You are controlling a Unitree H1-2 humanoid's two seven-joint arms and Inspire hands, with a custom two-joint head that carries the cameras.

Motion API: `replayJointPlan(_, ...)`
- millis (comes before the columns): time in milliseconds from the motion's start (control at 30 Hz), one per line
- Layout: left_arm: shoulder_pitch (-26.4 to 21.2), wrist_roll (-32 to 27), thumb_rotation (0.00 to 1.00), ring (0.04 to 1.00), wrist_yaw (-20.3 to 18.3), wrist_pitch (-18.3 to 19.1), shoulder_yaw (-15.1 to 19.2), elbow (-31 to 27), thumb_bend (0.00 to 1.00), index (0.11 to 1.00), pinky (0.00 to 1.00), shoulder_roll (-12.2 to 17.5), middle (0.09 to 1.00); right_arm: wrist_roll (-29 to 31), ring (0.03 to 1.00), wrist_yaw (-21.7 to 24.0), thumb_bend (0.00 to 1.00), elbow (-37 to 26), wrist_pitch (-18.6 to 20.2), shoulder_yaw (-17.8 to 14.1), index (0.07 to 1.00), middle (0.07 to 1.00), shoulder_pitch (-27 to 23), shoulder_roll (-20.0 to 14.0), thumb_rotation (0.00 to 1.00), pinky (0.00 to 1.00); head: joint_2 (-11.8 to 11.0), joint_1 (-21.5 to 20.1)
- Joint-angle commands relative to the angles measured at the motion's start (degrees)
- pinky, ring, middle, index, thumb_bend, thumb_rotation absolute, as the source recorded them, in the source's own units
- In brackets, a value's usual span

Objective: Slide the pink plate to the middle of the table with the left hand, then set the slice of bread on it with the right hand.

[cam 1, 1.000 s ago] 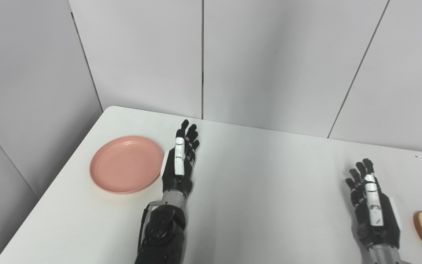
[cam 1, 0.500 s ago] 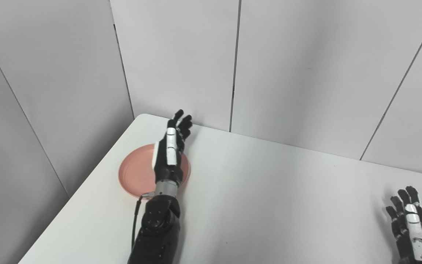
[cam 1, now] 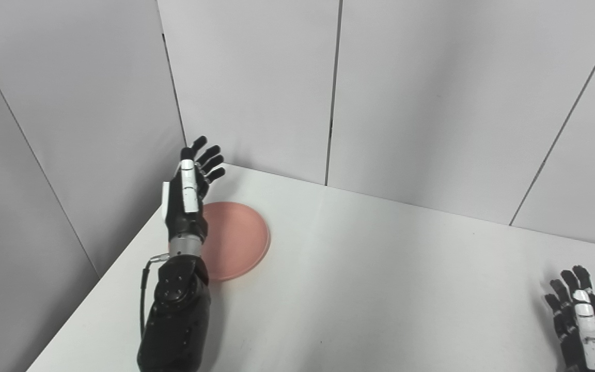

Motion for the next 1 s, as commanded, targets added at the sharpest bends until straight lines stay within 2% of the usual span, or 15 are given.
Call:
replayJointPlan(0,-0.5,2.0,1.0,0.754,0.9,0.4,0.1,-1.8,0.78,0.773,0.72,2.4,0.747,0.6,0.97,0.5,0.65,-1.2,-1.0,-0.6,0.978,0.973,-1.6,-0.9,0.73,0.98,0.0,0.0)
replayJointPlan(267,1.8,1.2,1.0,0.771,0.3,2.6,1.5,-2.0,0.77,0.775,0.77,6.6,0.752,0.4,0.966,0.4,0.66,-1.2,-0.9,-0.6,0.971,0.969,-1.7,-0.8,0.72,0.97,0.1,0.2)
replayJointPlan(400,2.7,-2.0,1.0,0.788,-1.4,4.4,2.9,-1.6,0.77,0.802,0.76,8.2,0.776,0.5,0.97,0.4,0.66,-1.3,-0.7,-0.6,0.964,0.967,-1.8,-0.9,0.72,0.98,0.0,0.3)
replayJointPlan(567,4.2,-1.9,1.0,0.795,-2.9,5.8,2.9,-1.1,0.76,0.817,0.78,10.6,0.793,0.5,0.961,0.1,0.64,-1.6,-0.6,-0.7,0.964,0.964,-1.7,-0.7,0.71,0.96,0.2,0.3)
replayJointPlan(700,4.8,-3.1,1.0,0.806,-4.0,7.2,3.5,-0.1,0.75,0.835,0.83,11.9,0.808,0.3,0.969,0.3,0.64,-1.3,-0.7,-0.6,0.971,0.97,-1.7,-0.8,0.72,0.98,0.1,0.3)
replayJointPlan(833,5.1,-5.4,0.99,0.809,-6.1,7.0,4.4,1.9,0.77,0.848,0.84,13.1,0.807,0.0,0.969,0.4,0.65,-1.3,-1.0,-0.4,0.965,0.969,-1.7,-0.8,0.72,0.98,0.0,0.0)
replayJointPlan(967,6.0,-8.8,1.0,0.83,-10.1,7.3,4.9,3.7,0.79,0.869,0.87,14.4,0.805,0.5,0.962,0.2,0.65,-1.3,-0.6,-0.7,0.959,0.963,-1.7,-0.6,0.7,0.97,0.1,0.2)
